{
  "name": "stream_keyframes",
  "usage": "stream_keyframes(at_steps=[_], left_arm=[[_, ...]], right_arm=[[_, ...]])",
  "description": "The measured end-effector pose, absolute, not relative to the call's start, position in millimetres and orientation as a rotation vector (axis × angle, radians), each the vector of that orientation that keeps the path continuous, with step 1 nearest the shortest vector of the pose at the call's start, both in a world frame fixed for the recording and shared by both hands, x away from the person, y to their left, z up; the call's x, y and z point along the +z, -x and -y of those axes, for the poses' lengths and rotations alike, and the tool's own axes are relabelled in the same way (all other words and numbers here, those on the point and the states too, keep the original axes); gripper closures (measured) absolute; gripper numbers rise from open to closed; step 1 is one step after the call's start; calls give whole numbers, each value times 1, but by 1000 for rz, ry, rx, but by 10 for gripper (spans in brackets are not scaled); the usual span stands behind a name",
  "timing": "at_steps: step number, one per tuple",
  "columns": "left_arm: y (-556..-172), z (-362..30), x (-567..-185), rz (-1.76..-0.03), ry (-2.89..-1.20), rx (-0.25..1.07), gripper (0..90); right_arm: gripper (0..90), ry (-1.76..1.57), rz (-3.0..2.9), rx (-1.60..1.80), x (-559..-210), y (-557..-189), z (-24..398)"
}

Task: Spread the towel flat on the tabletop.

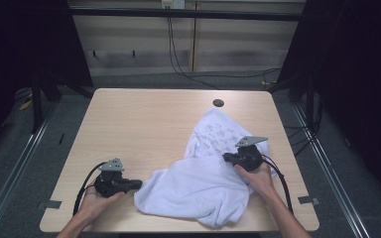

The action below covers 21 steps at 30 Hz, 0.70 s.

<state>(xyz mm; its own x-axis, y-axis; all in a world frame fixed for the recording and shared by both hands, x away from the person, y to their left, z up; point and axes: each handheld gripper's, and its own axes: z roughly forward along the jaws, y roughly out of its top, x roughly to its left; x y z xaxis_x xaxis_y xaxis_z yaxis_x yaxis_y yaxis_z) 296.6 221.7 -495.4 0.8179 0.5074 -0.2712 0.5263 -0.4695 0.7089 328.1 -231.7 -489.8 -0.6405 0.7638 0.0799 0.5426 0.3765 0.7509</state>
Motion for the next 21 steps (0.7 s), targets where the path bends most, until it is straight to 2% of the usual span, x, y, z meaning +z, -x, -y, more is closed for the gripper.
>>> stream_keyframes(at_steps=[10,15,21], left_arm=[[-310,-243,-478,-834,-1961,35,887],[-319,-241,-469,-837,-1929,58,889],[-349,-231,-436,-818,-1829,131,891]], right_arm=[[881,-1212,-2271,1258,-473,-325,245],[885,-1239,-2199,1323,-455,-317,265],[886,-1282,-2078,1373,-425,-332,290]])
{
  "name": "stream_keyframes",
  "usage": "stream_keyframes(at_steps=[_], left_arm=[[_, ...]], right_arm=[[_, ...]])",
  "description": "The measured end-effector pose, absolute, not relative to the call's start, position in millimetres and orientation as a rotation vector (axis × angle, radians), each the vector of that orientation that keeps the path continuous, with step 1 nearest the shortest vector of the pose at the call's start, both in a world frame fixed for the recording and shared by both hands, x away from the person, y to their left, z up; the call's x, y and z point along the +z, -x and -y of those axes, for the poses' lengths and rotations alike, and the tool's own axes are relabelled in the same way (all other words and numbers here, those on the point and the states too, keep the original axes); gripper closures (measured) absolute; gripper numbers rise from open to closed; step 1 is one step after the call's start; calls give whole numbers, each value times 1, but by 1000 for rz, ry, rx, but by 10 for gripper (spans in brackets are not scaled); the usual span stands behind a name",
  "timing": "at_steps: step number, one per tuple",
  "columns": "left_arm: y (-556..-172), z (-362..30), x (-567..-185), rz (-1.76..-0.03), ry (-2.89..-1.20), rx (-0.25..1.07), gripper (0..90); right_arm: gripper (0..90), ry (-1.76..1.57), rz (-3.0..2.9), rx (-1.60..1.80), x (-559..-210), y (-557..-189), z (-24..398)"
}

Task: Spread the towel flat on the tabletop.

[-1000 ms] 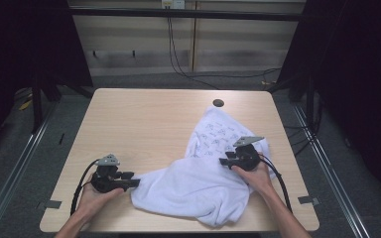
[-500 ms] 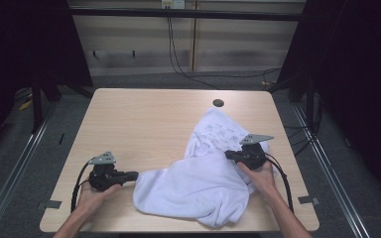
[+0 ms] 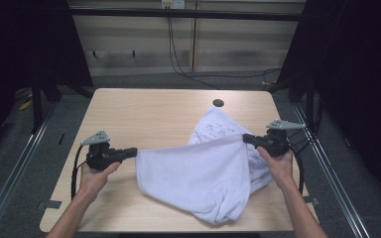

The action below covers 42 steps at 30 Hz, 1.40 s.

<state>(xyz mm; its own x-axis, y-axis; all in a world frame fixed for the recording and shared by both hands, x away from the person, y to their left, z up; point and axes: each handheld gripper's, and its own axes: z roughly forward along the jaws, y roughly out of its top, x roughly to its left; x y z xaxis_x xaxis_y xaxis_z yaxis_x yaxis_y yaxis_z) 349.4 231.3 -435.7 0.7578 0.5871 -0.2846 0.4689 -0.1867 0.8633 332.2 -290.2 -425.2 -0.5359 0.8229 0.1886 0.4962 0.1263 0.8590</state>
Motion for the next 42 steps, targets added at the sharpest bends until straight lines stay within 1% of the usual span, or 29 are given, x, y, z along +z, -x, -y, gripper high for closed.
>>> stream_keyframes(at_steps=[5,8,9,10,11,13,15,16,17,18,19,20,25,28,29,31,33,34,35,36,37,38,39,40,41,42], left_arm=[[-372,-217,-387,-775,-1750,208,892],[-379,-212,-349,-731,-1703,257,892],[-380,-211,-328,-700,-1685,282,893],[-379,-211,-316,-685,-1675,300,892],[-378,-212,-305,-668,-1658,314,892],[-370,-214,-273,-615,-1611,345,893],[-354,-214,-255,-570,-1607,424,892],[-346,-217,-252,-532,-1592,401,892],[-340,-218,-254,-513,-1575,369,892],[-326,-220,-269,-504,-1600,343,892],[-326,-220,-269,-504,-1600,343,892],[-320,-222,-284,-512,-1628,307,892],[-295,-234,-353,-576,-1723,152,891],[-276,-237,-380,-581,-1764,99,890],[-265,-239,-389,-580,-1781,81,890],[-244,-242,-399,-564,-1787,26,889],[-217,-248,-400,-518,-1777,-4,887],[-207,-251,-399,-496,-1779,-15,884],[-195,-253,-398,-474,-1772,-28,880],[-184,-254,-398,-455,-1777,-49,880],[-173,-254,-399,-446,-1788,-53,872],[-169,-255,-400,-447,-1794,-53,842],[-167,-255,-401,-457,-1796,-68,802],[-167,-256,-402,-460,-1803,-63,802],[-170,-257,-404,-478,-1798,-64,779],[-181,-256,-409,-498,-1814,-58,745]], right_arm=[[887,-1268,-1960,1408,-376,-353,303],[887,-1251,-1892,1433,-344,-360,310],[887,-1240,-1879,1439,-335,-361,311],[887,-1201,-1842,1455,-307,-359,315],[887,-1201,-1842,1455,-307,-359,315],[887,-1154,-1795,1507,-281,-352,318],[887,-1094,-1752,1568,-258,-338,319],[888,-1061,-1748,1616,-250,-321,320],[888,-1061,-1748,1616,-250,-321,320],[888,-1048,-1795,1581,-255,-306,318],[888,-1048,-1795,1581,-255,-306,318],[888,-1048,-1824,1580,-263,-297,319],[888,-1103,-1968,1595,-330,-247,321],[888,-1135,-2048,1582,-363,-215,320],[888,-1138,-2066,1574,-369,-206,319],[888,-1151,-2103,1576,-381,-176,318],[888,-1156,-2103,1612,-384,-149,319],[887,-1144,-2098,1628,-384,-117,319],[885,-1134,-2102,1616,-383,-102,318],[885,-1134,-2102,1616,-383,-102,318],[883,-1138,-2099,1608,-383,-88,317],[855,-1151,-2101,1586,-383,-73,316],[713,-1159,-2075,1508,-383,-61,316],[713,-1159,-2075,1508,-383,-61,316],[671,-1156,-2058,1468,-383,-59,317],[628,-1179,-2031,1463,-386,-65,321]])
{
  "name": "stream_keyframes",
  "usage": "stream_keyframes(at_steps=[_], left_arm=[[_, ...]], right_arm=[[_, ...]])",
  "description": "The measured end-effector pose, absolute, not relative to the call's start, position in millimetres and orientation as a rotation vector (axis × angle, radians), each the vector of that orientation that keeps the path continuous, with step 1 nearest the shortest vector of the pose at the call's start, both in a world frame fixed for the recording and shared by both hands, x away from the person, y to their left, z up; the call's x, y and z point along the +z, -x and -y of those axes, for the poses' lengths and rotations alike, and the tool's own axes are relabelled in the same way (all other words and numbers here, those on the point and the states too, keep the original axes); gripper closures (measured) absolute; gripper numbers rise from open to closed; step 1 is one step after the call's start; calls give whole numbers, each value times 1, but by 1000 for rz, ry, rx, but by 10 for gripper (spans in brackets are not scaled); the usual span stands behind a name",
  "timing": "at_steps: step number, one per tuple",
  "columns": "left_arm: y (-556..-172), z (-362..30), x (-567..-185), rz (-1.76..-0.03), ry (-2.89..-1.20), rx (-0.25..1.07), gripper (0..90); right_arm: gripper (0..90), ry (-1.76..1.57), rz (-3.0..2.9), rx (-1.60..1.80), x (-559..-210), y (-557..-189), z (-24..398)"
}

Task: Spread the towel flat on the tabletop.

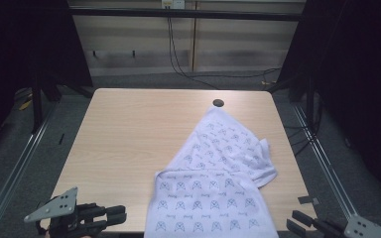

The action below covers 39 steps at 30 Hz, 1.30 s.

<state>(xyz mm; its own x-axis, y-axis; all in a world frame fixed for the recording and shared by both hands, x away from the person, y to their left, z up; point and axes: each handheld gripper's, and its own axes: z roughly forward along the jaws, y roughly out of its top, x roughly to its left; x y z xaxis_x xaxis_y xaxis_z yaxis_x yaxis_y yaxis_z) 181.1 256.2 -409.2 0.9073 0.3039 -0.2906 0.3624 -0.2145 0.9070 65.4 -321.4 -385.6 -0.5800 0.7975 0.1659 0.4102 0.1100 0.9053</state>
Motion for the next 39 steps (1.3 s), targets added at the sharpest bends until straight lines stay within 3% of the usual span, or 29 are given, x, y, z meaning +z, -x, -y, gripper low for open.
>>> stream_keyframes(at_steps=[5,10,14,17,19,21,23,36,39], left_arm=[[-233,-237,-434,-609,-1898,-68,668],[-295,-196,-458,-670,-2000,-112,631],[-317,-167,-466,-661,-2039,-104,608],[-326,-153,-473,-658,-2089,-76,633],[-327,-151,-477,-666,-2114,-77,742],[-323,-155,-478,-687,-2127,-76,879],[-317,-165,-477,-702,-2107,-94,886],[-239,-227,-474,-691,-2034,-235,883],[-237,-226,-472,-686,-2022,-219,827]], right_arm=[[618,-1190,-2107,1347,-404,-105,314],[638,-1199,-2230,1283,-430,-178,296],[620,-1230,-2305,1201,-452,-233,285],[596,-1251,-2348,1132,-465,-254,278],[589,-1267,-2376,1138,-473,-260,275],[722,-1247,-2403,1107,-477,-257,271],[846,-1230,-2409,1130,-475,-249,269],[861,-1239,-2424,1231,-451,-121,302],[823,-1246,-2493,1181,-449,-100,303]])
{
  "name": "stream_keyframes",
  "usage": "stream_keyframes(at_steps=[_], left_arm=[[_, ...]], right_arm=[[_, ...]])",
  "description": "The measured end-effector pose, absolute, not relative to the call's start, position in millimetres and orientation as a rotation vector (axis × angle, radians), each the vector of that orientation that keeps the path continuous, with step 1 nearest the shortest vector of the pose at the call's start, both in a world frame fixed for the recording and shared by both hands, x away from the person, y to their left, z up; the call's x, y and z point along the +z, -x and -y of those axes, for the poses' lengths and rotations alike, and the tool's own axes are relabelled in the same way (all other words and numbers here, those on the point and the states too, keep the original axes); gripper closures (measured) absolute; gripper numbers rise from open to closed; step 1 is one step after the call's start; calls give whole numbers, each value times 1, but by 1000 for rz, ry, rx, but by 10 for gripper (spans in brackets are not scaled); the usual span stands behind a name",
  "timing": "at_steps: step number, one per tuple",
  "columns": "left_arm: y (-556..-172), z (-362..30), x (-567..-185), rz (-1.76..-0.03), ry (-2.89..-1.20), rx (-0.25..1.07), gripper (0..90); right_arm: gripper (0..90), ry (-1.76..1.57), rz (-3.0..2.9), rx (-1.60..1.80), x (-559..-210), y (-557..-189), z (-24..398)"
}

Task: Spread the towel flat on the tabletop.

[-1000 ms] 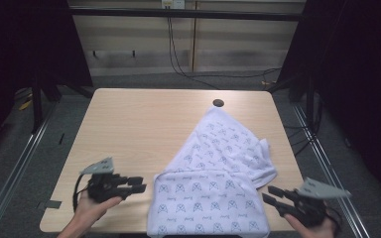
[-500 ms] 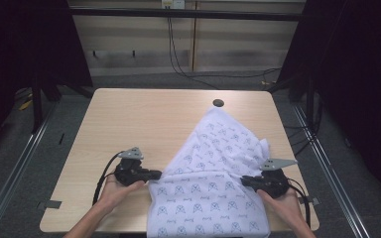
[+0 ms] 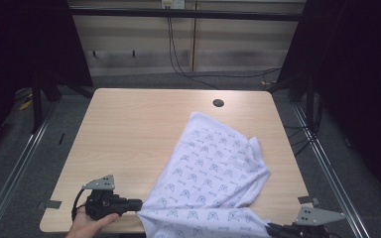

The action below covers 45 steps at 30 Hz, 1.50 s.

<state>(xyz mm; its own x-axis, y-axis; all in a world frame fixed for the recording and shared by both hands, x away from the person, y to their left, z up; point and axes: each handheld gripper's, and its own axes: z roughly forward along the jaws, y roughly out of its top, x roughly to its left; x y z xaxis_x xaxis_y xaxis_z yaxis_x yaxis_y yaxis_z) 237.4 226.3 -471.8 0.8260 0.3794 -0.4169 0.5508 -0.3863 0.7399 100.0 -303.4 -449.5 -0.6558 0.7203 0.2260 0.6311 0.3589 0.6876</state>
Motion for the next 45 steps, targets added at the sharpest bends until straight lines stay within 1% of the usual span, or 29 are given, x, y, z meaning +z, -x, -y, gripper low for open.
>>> stream_keyframes(at_steps=[3,4,6,7,8,10,11,12,14,16,17,19,20,21,22,24,26,29,33,36,39,40,41,42,43,44,45], left_arm=[[-248,-219,-467,-665,-2001,-196,779],[-257,-213,-465,-648,-1997,-185,752],[-271,-202,-464,-635,-2007,-181,744],[-280,-194,-464,-631,-2014,-173,743],[-290,-186,-465,-630,-2027,-165,743],[-308,-168,-469,-637,-2054,-159,750],[-316,-159,-472,-631,-2070,-163,765],[-322,-150,-476,-626,-2086,-158,776],[-331,-132,-485,-630,-2134,-159,779],[-334,-122,-493,-625,-2208,-103,785],[-336,-121,-497,-624,-2229,-103,792],[-337,-127,-502,-635,-2225,-89,868],[-337,-131,-501,-644,-2236,-76,868],[-336,-136,-500,-636,-2260,-36,900],[-333,-141,-499,-643,-2270,4,900],[-328,-158,-498,-695,-2263,37,900],[-323,-173,-498,-746,-2246,40,900],[-312,-203,-500,-826,-2192,-8,900],[-296,-229,-502,-844,-2150,-77,888],[-297,-231,-502,-848,-2138,-69,836],[-308,-221,-502,-851,-2142,-35,837],[-312,-217,-502,-851,-2144,-25,837],[-315,-215,-503,-851,-2142,-19,837],[-320,-210,-503,-850,-2137,-15,838],[-322,-207,-503,-848,-2137,-12,838],[-327,-202,-503,-846,-2144,12,838],[-329,-199,-504,-846,-2137,22,833]], right_arm=[[709,-1251,-2497,1171,-449,-96,305],[659,-1263,-2459,1197,-448,-103,307],[650,-1260,-2444,1211,-449,-107,308],[638,-1259,-2415,1250,-450,-122,307],[638,-1259,-2415,1250,-450,-122,307],[632,-1250,-2398,1285,-451,-140,304],[632,-1219,-2381,1303,-450,-156,299],[631,-1215,-2376,1323,-449,-163,297],[630,-1208,-2380,1327,-448,-170,295],[629,-1195,-2373,1340,-446,-181,291],[629,-1188,-2379,1337,-445,-184,289],[623,-1185,-2377,1335,-447,-191,284],[623,-1185,-2377,1335,-447,-191,284],[607,-1192,-2369,1325,-449,-195,285],[599,-1206,-2362,1329,-450,-197,286],[594,-1218,-2350,1337,-451,-199,288],[591,-1243,-2332,1358,-451,-204,291],[590,-1246,-2324,1363,-452,-213,289],[584,-1218,-2386,1336,-457,-230,273],[566,-1154,-2487,1263,-467,-246,248],[555,-1102,-2555,1190,-479,-263,226],[561,-1068,-2587,1094,-489,-273,215],[561,-1068,-2587,1094,-489,-273,215],[599,-1068,-2595,1065,-492,-276,212],[678,-1055,-2591,1056,-495,-279,211],[729,-1064,-2575,1064,-495,-281,211],[816,-1093,-2541,1039,-493,-285,214]])
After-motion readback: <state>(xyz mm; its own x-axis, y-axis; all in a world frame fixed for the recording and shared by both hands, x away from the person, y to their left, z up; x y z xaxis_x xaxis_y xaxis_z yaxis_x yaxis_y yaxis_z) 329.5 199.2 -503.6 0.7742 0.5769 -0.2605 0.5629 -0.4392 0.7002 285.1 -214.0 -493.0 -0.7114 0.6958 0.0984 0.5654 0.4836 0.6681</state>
